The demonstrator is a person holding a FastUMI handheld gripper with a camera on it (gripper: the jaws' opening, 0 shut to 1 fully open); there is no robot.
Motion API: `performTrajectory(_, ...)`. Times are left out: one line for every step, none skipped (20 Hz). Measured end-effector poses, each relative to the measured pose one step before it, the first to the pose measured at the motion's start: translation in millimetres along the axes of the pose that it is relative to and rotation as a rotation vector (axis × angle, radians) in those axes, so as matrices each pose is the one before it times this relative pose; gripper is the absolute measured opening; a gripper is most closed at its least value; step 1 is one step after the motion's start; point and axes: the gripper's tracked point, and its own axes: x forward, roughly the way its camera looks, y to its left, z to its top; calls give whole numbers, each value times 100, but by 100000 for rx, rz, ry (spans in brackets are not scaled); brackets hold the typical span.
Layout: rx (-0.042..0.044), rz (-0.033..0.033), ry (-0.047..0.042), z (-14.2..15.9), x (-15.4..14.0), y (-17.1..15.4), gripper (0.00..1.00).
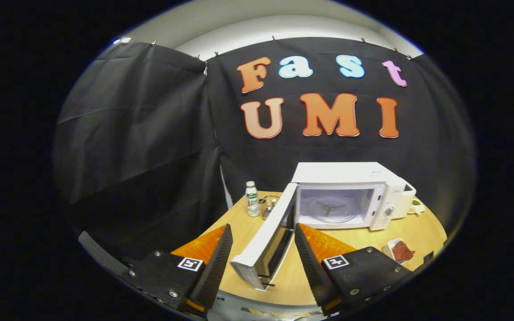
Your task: Open the microwave, put the food inside, and close the microwave door.
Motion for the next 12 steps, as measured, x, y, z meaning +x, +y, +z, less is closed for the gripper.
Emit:
performTrajectory(-383,-3298,-805,417,38,-2172,90)
performTrajectory(-412,-3230,-65,92,-52,-2181,93)
performTrajectory(5,-2861,-316,75,159,-2232,97)
performTrajectory(245,-2217,-304,65,185,-2014,98)
performTrajectory(634,-2427,371,-107,168,-2282,98)
performTrajectory(355,-1987,-715,-14,98,-2295,98)
performTrajectory(-150,-2123,-821,146,135,-2367,98)
performTrajectory(-200,-2126,33,-408,138,-2409,98)
performTrajectory(-248,-2684,513,-495,250,-2785,97)
performTrajectory(-409,-2011,631,-679,229,-2176,97)
performTrajectory(-156,-2024,1077,-950,457,-2563,97)
performTrajectory(192,-1579,1870,-1128,506,-2168,98)
